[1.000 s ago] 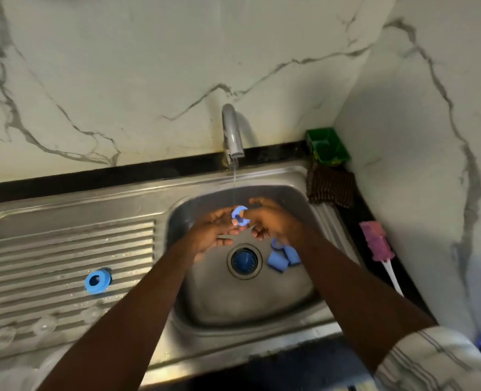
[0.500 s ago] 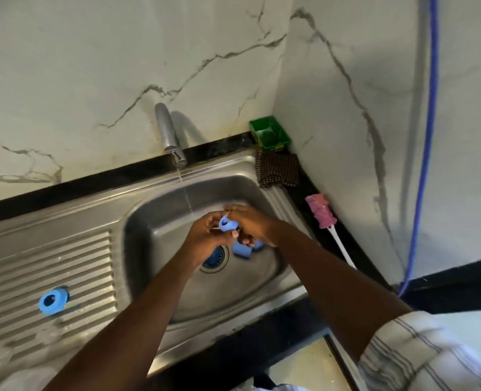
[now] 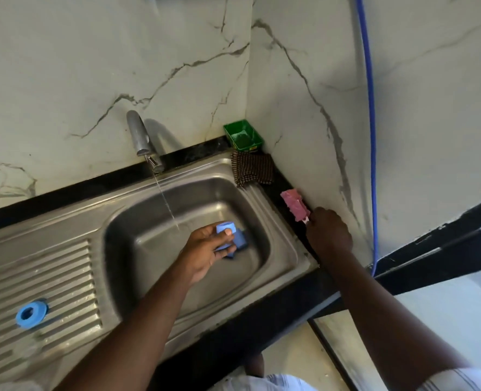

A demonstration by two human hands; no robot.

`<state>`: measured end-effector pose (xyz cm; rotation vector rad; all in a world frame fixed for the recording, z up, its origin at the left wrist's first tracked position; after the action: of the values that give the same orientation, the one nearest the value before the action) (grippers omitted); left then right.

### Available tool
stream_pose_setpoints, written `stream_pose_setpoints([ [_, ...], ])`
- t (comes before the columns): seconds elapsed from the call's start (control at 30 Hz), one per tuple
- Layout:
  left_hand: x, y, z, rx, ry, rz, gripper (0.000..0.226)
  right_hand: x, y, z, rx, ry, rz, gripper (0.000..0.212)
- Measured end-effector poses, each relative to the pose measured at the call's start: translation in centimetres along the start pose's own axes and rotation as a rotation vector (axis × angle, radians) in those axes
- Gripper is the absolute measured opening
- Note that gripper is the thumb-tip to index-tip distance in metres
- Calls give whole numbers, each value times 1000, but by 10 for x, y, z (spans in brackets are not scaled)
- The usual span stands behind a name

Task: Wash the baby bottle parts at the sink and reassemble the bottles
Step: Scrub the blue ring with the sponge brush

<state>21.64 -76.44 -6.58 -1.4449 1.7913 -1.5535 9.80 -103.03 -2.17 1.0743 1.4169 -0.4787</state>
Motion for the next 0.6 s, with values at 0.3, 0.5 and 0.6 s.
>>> stream_pose_setpoints([
  [0.3,-22,-31,-20,125,-136,-217,22,5,-13,-4,33,49,-166,18],
  [0.5,-58,-53,-34,171,-179,-368,30,9,11,-10,-80,45,44,17],
  [0.6,-66,-59,-37,188,-173,-335,36,10,40,-23,-202,58,175,17],
])
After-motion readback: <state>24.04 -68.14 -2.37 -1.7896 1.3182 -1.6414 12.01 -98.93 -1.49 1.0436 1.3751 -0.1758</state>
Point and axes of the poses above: each hand's wrist, its own z-axis towards the middle knuckle, its own x-axis out of the palm, y = z × x, the point moved 7 cm from there along z, towards the middle knuckle, and after that the axes turned 9 degrees about x, right-handed, at the moved point
